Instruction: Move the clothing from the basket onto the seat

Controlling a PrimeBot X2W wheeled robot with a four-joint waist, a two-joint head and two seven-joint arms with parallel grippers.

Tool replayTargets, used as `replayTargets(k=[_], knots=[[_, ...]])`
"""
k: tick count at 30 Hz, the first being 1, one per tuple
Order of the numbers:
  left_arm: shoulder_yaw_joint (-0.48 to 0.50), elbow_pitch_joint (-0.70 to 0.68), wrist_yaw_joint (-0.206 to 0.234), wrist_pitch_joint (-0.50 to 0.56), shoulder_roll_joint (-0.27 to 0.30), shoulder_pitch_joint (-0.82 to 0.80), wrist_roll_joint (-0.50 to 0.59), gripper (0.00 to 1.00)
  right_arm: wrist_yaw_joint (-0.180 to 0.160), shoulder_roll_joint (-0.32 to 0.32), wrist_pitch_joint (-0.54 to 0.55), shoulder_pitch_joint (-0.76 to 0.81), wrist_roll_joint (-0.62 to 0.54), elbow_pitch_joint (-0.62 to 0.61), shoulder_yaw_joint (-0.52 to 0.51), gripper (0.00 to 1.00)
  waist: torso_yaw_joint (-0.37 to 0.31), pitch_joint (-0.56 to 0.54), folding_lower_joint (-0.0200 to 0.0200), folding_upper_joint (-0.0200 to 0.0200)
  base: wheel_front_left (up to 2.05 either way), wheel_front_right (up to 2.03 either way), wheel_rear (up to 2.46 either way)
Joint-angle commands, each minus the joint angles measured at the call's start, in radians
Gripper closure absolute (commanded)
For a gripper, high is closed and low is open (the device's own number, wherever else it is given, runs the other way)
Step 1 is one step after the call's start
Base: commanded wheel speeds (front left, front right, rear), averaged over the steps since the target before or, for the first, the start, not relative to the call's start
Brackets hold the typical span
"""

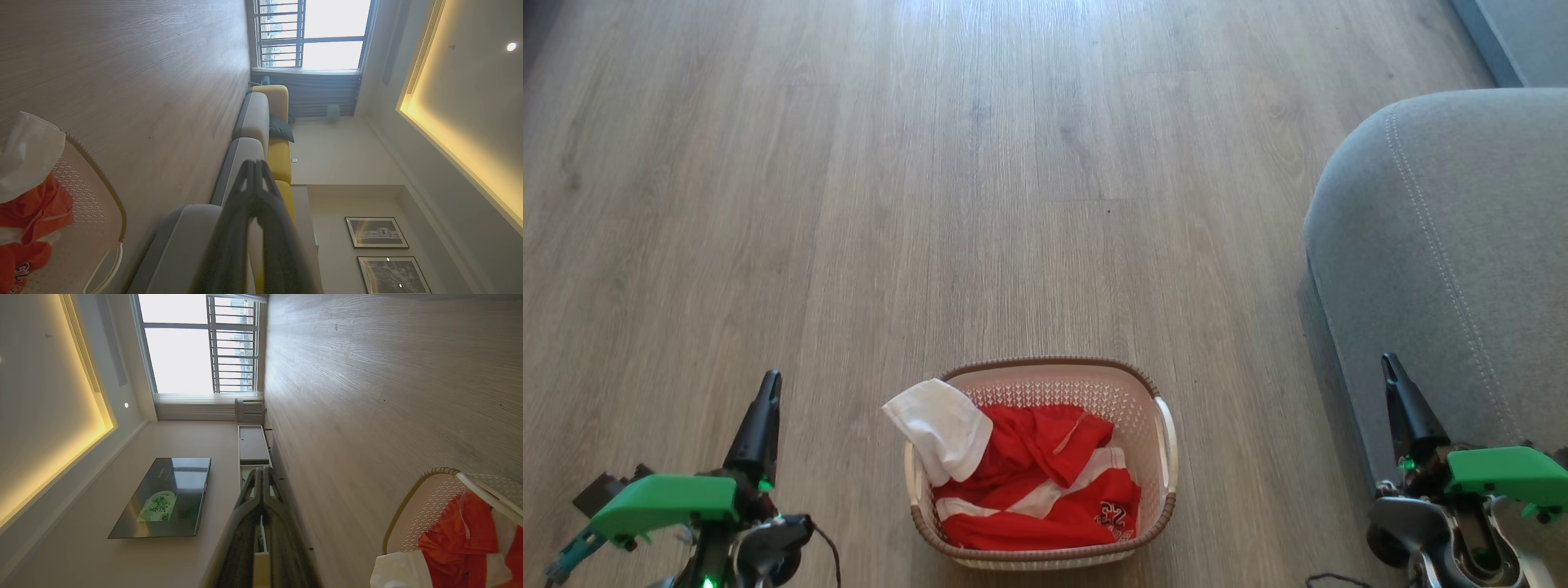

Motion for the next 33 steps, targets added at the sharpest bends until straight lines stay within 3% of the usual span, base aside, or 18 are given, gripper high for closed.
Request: replayTargets(k=[1, 5, 6, 22, 33], knots=[[0.034, -0.034, -0.009, 0.007, 0.008, -0.047, -0.007, 1.0, 0.0, -0.004, 0.005, -0.056, 0.006, -0.039, 0.018, 1.0, 0.0, 0.0, 0.0, 0.0, 0.0, 0.0, 0.0], [0.034, -0.034, -0.009, 0.007, 0.008, -0.047, -0.007, 1.0, 0.0, -0.004, 0.005, -0.056, 0.006, -0.039, 0.018, 1.0, 0.0, 0.0, 0.0, 0.0, 0.0, 0.0, 0.0], [0.0, 0.0, 0.0, 0.0, 0.0, 0.0, 0.0, 0.0, 0.0, 0.0, 0.0, 0.0, 0.0, 0.0, 0.0, 0.0, 0.0, 0.0, 0.0, 0.0, 0.0, 0.0, 0.0], [-0.027, 0.019, 0.0, -0.043, 0.0, 0.007, 0.011, 0.0, 0.0, -0.005, -0.042, 0.001, -0.034, 0.018, 0.045, 0.0, 0.002, 0.001, 0.0, 0.0, 0.0, 0.0, 0.0], [-0.03, 0.04, -0.001, -0.072, 0.001, -0.001, 0.101, 0.0, 0.0, -0.004, -0.072, -0.01, -0.211, 0.024, 0.039, 0.0, 0.005, 0.002, 0.0, 0.0, 0.0, 0.0, 0.0]])
